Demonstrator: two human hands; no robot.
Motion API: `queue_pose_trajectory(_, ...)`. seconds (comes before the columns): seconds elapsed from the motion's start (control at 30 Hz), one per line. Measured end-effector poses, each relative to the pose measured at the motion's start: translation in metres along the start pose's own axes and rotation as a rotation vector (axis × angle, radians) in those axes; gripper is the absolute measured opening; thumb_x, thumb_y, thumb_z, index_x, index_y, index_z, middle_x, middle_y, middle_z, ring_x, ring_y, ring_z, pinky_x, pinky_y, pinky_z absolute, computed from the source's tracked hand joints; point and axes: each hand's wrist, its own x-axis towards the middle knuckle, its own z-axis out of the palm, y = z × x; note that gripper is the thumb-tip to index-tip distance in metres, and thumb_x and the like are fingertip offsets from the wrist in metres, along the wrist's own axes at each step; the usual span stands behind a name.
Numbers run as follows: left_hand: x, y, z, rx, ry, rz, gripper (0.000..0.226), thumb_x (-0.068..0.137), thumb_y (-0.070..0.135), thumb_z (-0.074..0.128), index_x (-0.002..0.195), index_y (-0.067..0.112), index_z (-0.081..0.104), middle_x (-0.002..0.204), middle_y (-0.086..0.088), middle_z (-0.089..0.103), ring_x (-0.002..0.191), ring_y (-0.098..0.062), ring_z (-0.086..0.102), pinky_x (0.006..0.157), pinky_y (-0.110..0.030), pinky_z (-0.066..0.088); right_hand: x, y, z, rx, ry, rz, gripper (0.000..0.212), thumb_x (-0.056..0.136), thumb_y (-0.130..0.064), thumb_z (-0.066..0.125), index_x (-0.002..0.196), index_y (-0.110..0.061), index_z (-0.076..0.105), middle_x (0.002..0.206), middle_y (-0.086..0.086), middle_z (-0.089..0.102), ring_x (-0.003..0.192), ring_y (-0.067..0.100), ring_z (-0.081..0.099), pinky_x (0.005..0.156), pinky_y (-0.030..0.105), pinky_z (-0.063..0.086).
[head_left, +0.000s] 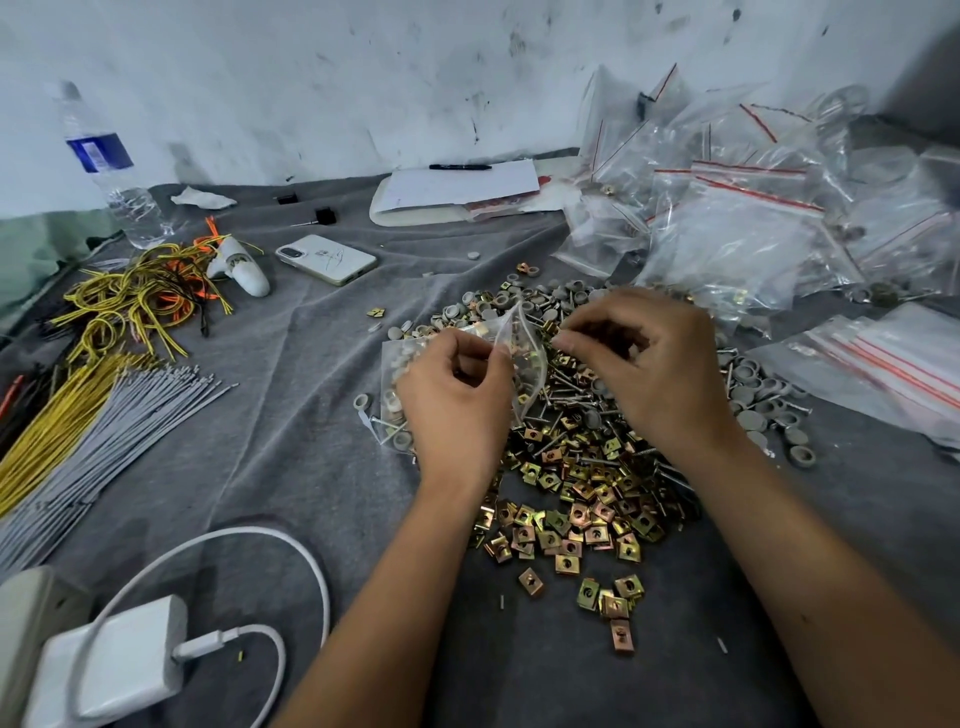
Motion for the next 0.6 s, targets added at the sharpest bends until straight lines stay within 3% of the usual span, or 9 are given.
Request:
queue_pose_trajectory(0.1,0.0,-0.001,0.001,0.016,-0.019,0.013,0.021,0.093,0.016,0.075,0.076,0.025,0.065,0.059,0.009,0.065,0.05,-0.008,0.062,0.047,-0.021,0.047,-0.003,-0.006,0.009,-0.027,-0.088,-0.14,0.016,0.084,-0.02,0.084,0.097,-0.013,0.08,0.092,-0.006,0.07,0.086,-0.002,0.063,0.079,0.011,0.048)
queue_pose_trajectory(0.2,0.001,-0.003,0.001,-0.001,-0.014,0.01,0.023,0.093,0.015,0.074,0.076,0.026,0.065,0.059,0.012,0.065,0.049,-0.004,0.06,0.046,-0.017,0.045,-0.004,-0.005,0.014,-0.071,-0.162,-0.142,0.022,0.082,-0.013,0.086,0.103,-0.012,0.08,0.097,-0.004,0.07,0.086,0.004,0.064,0.08,0.013,0.048)
queue_pose_trajectory(0.37,0.0,-0.001,0.001,-0.014,-0.011,0.011,0.023,0.094,0.013,0.074,0.076,0.024,0.065,0.058,0.013,0.064,0.047,0.0,0.057,0.045,-0.013,0.042,-0.003,-0.003,0.01,-0.047,-0.076,-0.094,0.024,0.085,-0.016,0.083,0.108,-0.013,0.078,0.098,-0.006,0.074,0.084,0.0,0.067,0.076,0.011,0.051)
queue_pose_trajectory(0.5,-0.001,0.001,0.0,-0.028,0.008,0.015,0.021,0.094,0.011,0.073,0.076,0.019,0.066,0.052,0.017,0.06,0.044,0.002,0.054,0.044,-0.009,0.037,-0.002,0.001,0.001,-0.041,0.016,-0.007,0.017,0.092,-0.023,0.075,0.107,-0.016,0.077,0.096,-0.01,0.074,0.081,-0.003,0.069,0.072,0.02,0.059)
queue_pose_trajectory(0.6,-0.001,0.001,0.0,-0.029,0.013,0.009,0.021,0.093,0.011,0.073,0.075,0.018,0.065,0.05,0.016,0.057,0.043,0.001,0.052,0.044,-0.01,0.036,0.002,0.014,-0.008,-0.137,-0.099,0.065,0.018,0.093,-0.031,0.073,0.102,-0.017,0.079,0.091,-0.005,0.074,0.077,0.01,0.067,0.074,0.041,0.059)
